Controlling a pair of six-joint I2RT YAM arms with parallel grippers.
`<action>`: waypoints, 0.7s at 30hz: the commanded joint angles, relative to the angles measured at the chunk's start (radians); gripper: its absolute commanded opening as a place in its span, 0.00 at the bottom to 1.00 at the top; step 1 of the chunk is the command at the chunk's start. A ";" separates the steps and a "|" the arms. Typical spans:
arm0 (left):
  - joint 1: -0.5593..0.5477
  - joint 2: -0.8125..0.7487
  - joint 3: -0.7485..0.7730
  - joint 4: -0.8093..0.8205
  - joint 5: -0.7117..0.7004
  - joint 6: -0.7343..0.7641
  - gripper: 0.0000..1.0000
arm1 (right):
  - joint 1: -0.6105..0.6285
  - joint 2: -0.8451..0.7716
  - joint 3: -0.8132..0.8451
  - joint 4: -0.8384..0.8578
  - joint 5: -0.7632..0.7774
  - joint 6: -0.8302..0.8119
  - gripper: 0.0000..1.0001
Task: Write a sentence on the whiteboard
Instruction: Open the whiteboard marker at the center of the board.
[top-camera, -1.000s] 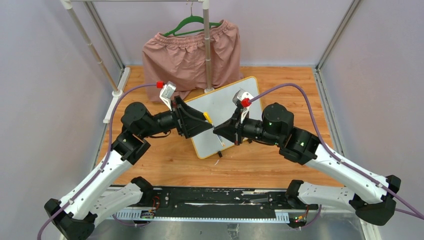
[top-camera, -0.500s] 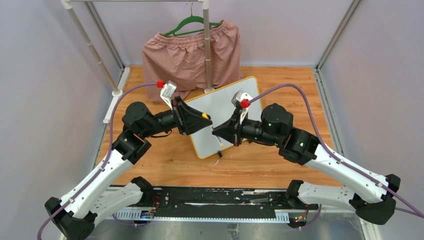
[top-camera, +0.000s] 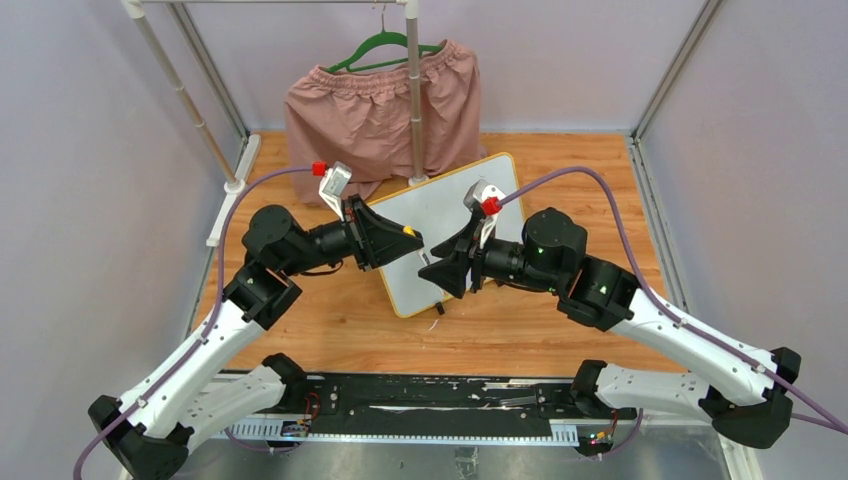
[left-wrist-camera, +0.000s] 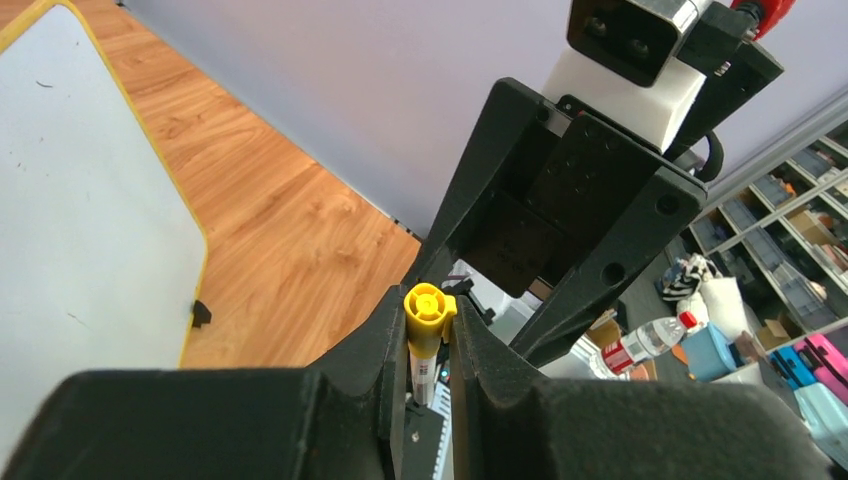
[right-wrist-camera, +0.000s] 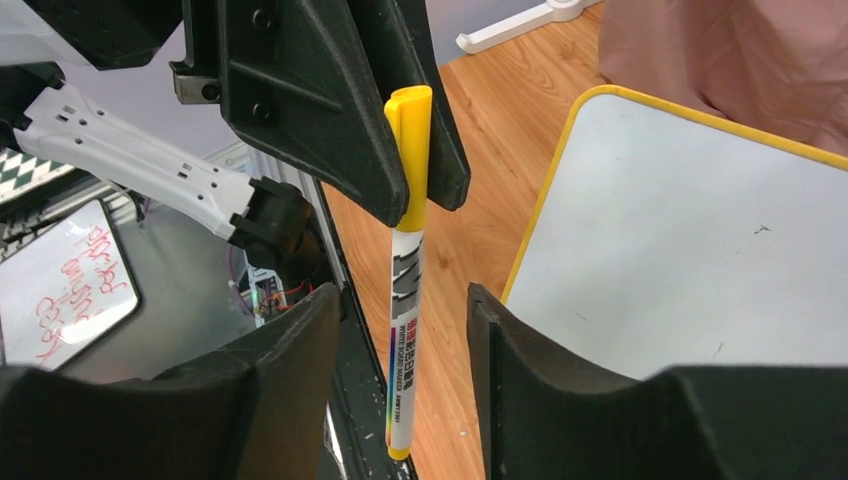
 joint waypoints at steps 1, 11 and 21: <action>-0.009 -0.037 -0.003 0.058 -0.001 -0.014 0.00 | 0.016 -0.033 -0.007 0.074 0.020 0.040 0.60; -0.009 -0.060 -0.012 0.089 0.017 -0.037 0.00 | 0.014 -0.009 -0.021 0.151 -0.002 0.136 0.57; -0.009 -0.078 -0.017 0.089 0.017 -0.045 0.00 | 0.014 0.023 -0.015 0.182 -0.026 0.164 0.23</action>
